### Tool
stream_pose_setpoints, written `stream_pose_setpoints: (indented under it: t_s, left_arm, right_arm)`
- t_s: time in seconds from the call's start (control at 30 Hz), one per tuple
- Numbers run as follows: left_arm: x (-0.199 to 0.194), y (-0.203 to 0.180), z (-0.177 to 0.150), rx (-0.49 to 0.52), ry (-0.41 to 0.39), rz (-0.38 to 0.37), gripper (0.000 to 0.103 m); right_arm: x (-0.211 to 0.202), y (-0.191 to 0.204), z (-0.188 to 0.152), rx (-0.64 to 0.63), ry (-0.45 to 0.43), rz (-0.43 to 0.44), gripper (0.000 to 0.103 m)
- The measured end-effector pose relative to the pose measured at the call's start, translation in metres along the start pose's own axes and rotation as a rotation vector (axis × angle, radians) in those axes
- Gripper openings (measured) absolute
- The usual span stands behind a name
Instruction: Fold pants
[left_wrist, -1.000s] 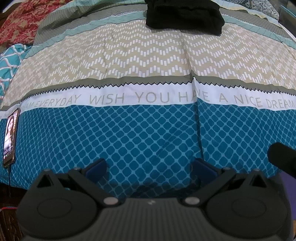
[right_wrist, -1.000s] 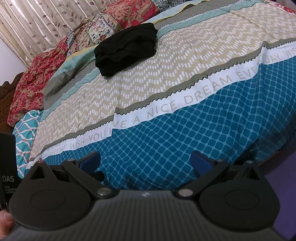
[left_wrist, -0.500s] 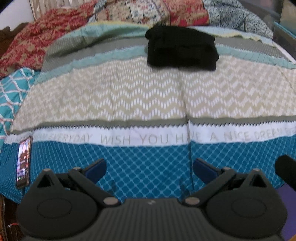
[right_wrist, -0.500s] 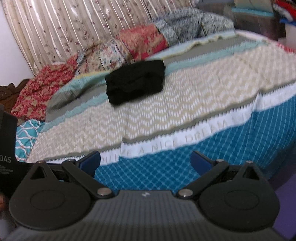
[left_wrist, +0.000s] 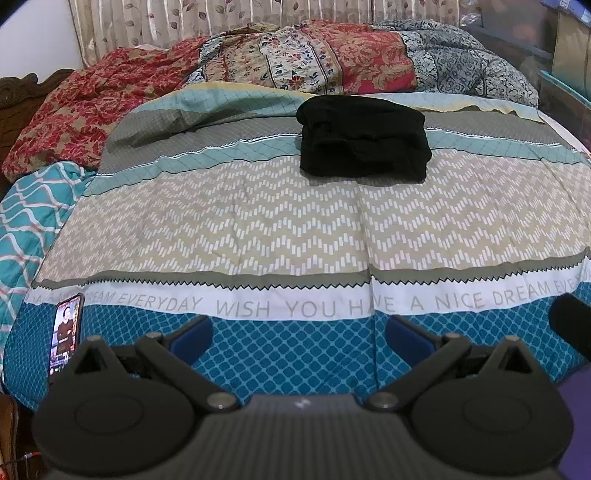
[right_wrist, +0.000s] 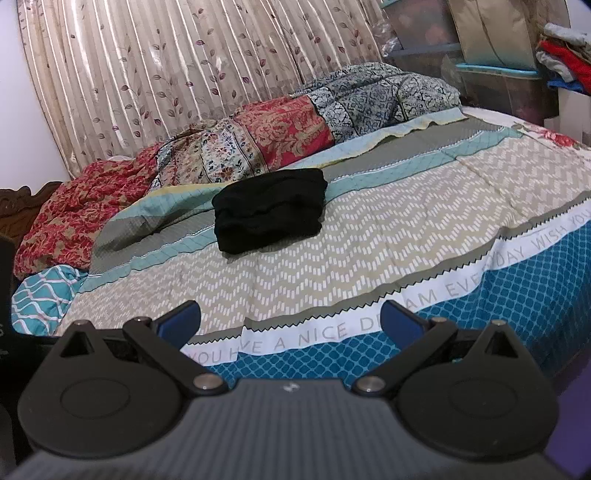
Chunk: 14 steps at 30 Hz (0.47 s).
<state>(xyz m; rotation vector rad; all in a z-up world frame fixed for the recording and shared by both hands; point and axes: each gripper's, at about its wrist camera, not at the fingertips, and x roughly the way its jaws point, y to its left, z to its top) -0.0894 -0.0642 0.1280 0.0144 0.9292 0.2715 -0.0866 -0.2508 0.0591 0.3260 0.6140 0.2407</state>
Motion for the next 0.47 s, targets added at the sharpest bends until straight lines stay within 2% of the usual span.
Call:
stream_pose_setpoints:
  t_s: [0.47]
  left_arm:
    - [0.0001, 0.0012, -0.0052, 0.002, -0.027, -0.001, 0.103]
  right_arm:
    - [-0.0004, 0.0044, -0.0068, -0.002, 0.021, -0.004, 0.103]
